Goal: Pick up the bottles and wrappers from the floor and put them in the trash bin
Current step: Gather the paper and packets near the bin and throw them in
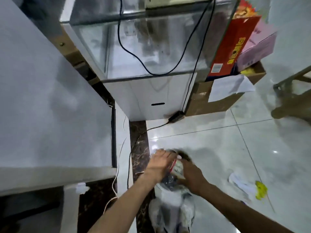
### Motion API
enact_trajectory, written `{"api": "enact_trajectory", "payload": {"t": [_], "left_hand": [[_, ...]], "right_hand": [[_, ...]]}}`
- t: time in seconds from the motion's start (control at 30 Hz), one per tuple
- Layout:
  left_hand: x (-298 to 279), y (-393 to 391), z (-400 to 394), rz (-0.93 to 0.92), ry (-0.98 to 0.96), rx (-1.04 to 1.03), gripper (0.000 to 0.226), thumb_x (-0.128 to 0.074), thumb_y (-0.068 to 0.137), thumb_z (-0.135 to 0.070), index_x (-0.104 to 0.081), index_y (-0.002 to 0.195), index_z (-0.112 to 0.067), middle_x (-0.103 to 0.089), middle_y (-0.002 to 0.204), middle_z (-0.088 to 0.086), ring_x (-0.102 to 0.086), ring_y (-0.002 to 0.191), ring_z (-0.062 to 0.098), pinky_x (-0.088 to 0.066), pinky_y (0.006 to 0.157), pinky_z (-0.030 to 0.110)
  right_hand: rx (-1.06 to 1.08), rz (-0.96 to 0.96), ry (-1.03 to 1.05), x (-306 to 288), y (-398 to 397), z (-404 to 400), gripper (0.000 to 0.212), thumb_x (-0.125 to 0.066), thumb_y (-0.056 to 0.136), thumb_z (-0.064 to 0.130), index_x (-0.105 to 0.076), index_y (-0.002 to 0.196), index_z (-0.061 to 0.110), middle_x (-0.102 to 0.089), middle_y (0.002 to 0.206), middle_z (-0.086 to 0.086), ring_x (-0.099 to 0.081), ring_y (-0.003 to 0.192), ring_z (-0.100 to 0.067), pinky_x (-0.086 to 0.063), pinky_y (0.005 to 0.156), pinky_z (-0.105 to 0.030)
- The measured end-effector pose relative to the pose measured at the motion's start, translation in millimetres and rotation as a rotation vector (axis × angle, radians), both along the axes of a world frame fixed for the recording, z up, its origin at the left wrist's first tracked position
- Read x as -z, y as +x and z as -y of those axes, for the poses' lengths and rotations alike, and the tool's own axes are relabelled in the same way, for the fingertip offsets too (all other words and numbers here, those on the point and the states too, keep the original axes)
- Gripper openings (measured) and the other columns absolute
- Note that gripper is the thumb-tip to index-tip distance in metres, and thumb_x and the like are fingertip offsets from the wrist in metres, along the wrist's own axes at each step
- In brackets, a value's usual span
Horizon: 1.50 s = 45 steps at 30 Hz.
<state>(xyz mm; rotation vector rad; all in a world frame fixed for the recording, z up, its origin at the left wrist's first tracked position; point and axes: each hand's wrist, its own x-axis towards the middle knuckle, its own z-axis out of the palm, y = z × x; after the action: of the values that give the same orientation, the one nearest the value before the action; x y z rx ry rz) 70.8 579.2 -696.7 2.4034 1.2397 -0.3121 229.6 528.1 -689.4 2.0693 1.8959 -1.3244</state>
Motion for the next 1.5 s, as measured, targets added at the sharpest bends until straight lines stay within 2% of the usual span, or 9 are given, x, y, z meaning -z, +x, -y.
{"api": "enact_trajectory", "payload": {"t": [0.13,0.2,0.33,0.4,0.53,0.63,0.83,1.13,1.5], "left_hand": [[130.8,-1.7,-5.7,-0.032,-0.06,-0.016,0.053,-0.053,0.089,-0.017,-0.042,0.14,-0.021,-0.053,0.134,0.004,-0.048,0.122,0.028,-0.041,0.101,0.04],[177.5,2.4,1.5,-0.099,-0.11,-0.007,0.068,-0.057,0.089,-0.014,-0.027,0.15,-0.017,-0.043,0.145,0.009,-0.04,0.133,0.029,-0.03,0.113,0.04],[241.1,3.7,7.7,-0.106,-0.199,-0.007,0.091,-0.063,0.089,-0.016,-0.001,0.156,-0.014,-0.017,0.16,0.009,-0.01,0.15,0.028,-0.001,0.123,0.037],[244.3,7.1,5.0,-0.087,-0.193,0.043,0.091,-0.067,0.087,-0.025,-0.009,0.156,-0.016,-0.013,0.161,0.004,-0.004,0.151,0.023,0.005,0.123,0.036],[219.9,9.4,-11.0,0.032,-0.217,-0.127,0.068,-0.061,0.089,-0.024,-0.031,0.15,-0.021,-0.039,0.15,0.002,-0.034,0.14,0.024,-0.027,0.116,0.033],[172.9,11.7,-37.1,-0.015,-0.282,-0.248,0.064,-0.061,0.09,-0.026,-0.034,0.148,-0.028,-0.046,0.144,0.003,-0.051,0.127,0.027,-0.047,0.1,0.039],[35.0,25.6,-98.7,-0.154,-0.297,-0.266,0.04,-0.054,0.092,-0.034,-0.052,0.132,-0.03,-0.062,0.129,0.0,-0.057,0.118,0.023,-0.049,0.093,0.036],[-272.3,67.5,-156.8,-0.135,0.081,-0.17,0.031,-0.048,0.093,-0.035,-0.058,0.123,-0.034,-0.064,0.123,0.005,-0.059,0.112,0.029,-0.047,0.081,0.035],[-527.4,142.0,-46.4,0.088,0.513,0.135,0.028,-0.053,0.093,-0.031,-0.064,0.117,-0.037,-0.068,0.118,0.0,-0.063,0.107,0.026,-0.052,0.078,0.034]], "right_hand": [[0.077,-0.122,-0.05,129.1,2.4,2.7,0.085,-0.072,0.083,0.037,-0.029,0.15,0.006,-0.046,0.145,-0.005,-0.047,0.132,-0.023,-0.037,0.109,-0.033],[0.107,-0.181,0.018,183.4,7.7,11.6,0.072,-0.075,0.082,0.029,-0.043,0.142,0.005,-0.051,0.141,-0.009,-0.046,0.133,-0.025,-0.03,0.115,-0.036],[0.069,-0.155,0.14,247.3,0.3,18.5,0.076,-0.071,0.077,0.02,-0.039,0.145,0.011,-0.042,0.149,-0.002,-0.032,0.14,-0.013,0.005,0.116,-0.012],[0.064,-0.166,0.171,256.4,-2.3,15.4,0.072,-0.071,0.078,0.008,-0.042,0.144,0.004,-0.043,0.149,-0.01,-0.037,0.14,-0.023,-0.013,0.121,-0.024],[0.124,-0.227,0.074,227.7,-2.9,-11.4,0.039,-0.062,0.084,0.004,-0.06,0.124,0.002,-0.062,0.124,-0.014,-0.058,0.116,-0.029,-0.044,0.103,-0.038],[0.147,-0.199,-0.023,180.9,-0.9,-50.7,0.02,-0.058,0.087,0.012,-0.066,0.106,0.011,-0.069,0.108,-0.007,-0.064,0.1,-0.024,-0.049,0.09,-0.033],[0.149,-0.217,-0.044,46.6,12.7,-116.5,0.023,-0.062,0.087,0.014,-0.067,0.11,0.017,-0.069,0.11,-0.004,-0.065,0.101,-0.022,-0.05,0.09,-0.031],[0.008,-0.072,0.181,-253.7,53.5,-185.8,0.02,-0.06,0.086,0.022,-0.069,0.102,0.015,-0.07,0.105,-0.009,-0.064,0.1,-0.026,-0.053,0.089,-0.038],[0.338,0.248,0.467,-525.3,166.9,8.9,0.026,-0.058,0.085,0.029,-0.07,0.106,0.02,-0.068,0.107,-0.004,-0.062,0.094,-0.022,-0.051,0.077,-0.029]]}}
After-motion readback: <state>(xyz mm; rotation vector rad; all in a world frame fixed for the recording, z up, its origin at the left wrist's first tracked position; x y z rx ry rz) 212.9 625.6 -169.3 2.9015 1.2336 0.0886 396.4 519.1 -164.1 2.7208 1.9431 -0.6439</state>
